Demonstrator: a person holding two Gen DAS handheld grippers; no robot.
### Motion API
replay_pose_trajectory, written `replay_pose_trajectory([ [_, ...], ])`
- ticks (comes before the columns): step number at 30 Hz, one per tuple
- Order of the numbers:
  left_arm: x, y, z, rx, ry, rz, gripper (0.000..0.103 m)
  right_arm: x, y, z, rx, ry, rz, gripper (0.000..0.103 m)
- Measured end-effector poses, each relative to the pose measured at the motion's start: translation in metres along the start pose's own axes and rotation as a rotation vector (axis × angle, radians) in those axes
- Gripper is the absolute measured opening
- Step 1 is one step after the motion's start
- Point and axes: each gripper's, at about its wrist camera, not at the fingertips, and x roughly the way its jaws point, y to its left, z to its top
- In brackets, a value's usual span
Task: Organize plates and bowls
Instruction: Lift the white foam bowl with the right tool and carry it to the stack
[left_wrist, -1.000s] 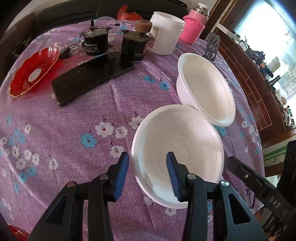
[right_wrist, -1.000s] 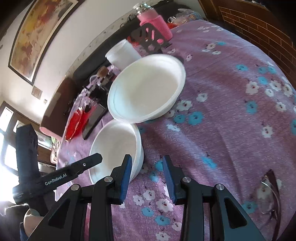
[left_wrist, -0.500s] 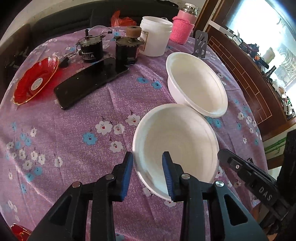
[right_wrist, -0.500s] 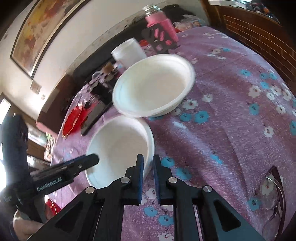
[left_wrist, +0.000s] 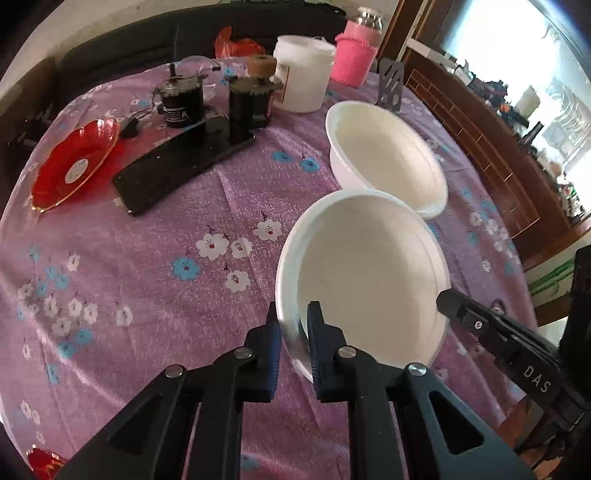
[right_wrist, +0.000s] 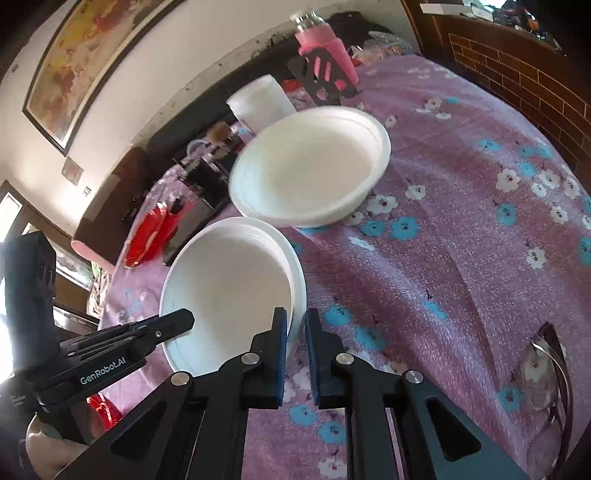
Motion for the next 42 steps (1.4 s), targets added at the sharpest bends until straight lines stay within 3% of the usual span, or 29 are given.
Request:
replay_pose_trajectory([
  [14,-0.105,0.034,-0.073,-0.013,-0.157,-0.059,0.013,-0.073,0.076,-0.057,-0.129,-0.072,0.112,0.011],
  [24,-0.176,0.087,-0.146,-0.074,-0.298,-0.082,0.013,-0.091,0.14,-0.108,-0.235,-0.053,0.195,0.011],
  [29,-0.194,0.108,-0.182,-0.088,-0.344,-0.041,0.015,-0.088,0.168,-0.131,-0.274,-0.027,0.242,0.011],
  [35,-0.205,0.146,-0.223,-0.176,-0.38,-0.028,0.015,-0.074,0.198,-0.159,-0.322,0.025,0.287,0.011],
  [42,-0.198,0.183,-0.258,-0.268,-0.361,0.001,0.015,-0.047,0.225,-0.19,-0.38,0.107,0.301,0.011],
])
